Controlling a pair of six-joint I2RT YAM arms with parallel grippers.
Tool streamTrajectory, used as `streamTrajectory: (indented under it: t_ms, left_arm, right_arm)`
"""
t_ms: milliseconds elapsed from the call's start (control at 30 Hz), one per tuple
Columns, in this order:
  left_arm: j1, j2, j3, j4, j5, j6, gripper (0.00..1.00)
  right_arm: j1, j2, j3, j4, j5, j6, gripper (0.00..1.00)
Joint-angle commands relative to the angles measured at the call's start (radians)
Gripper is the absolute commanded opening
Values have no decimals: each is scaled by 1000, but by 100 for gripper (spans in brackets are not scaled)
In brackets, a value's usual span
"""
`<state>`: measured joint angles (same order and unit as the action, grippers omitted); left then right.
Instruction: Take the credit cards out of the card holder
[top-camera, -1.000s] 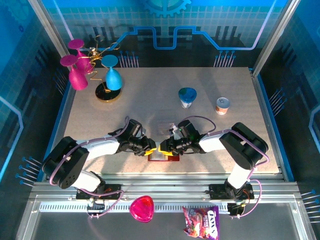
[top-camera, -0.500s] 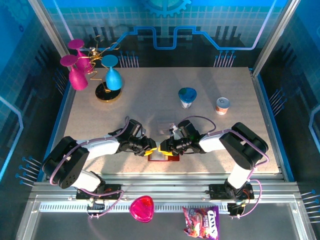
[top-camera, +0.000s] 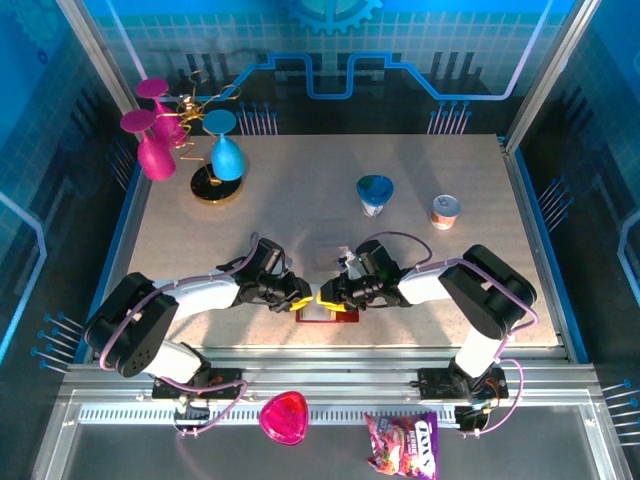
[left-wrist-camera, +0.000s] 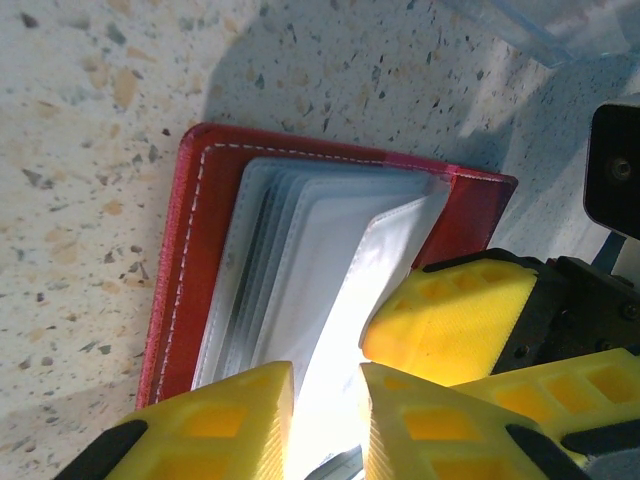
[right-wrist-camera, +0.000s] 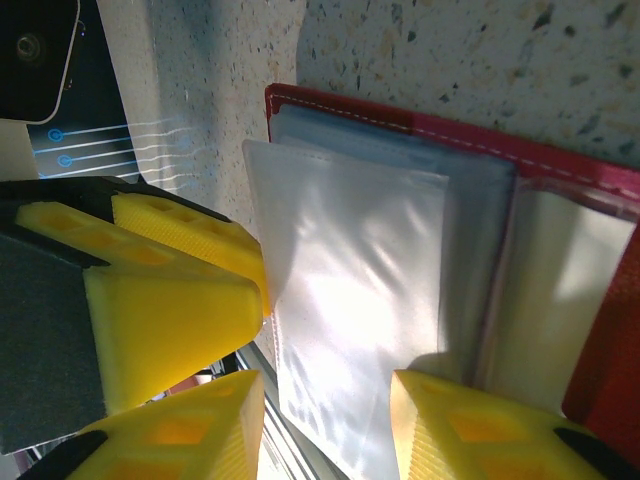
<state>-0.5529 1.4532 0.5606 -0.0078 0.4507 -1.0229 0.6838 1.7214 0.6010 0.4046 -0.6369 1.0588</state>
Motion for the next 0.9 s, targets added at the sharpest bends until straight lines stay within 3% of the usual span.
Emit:
streamTrajectory:
  t_ms: [0, 300, 567, 867]
  left_arm:
    - [-10, 4, 23, 20, 30, -12, 23]
    - [-10, 9, 51, 22, 44, -6, 27]
    - [-13, 16, 87, 12, 62, 2, 29]
    - [-48, 77, 164, 3, 84, 15, 35]
  right_arm:
    - [-13, -1, -14, -20, -2, 4, 38]
    - [-25, -98, 21, -128, 20, -34, 39]
    - [-73, -256, 81, -433, 96, -158, 40]
    - [-164, -405, 78, -595, 140, -228, 41]
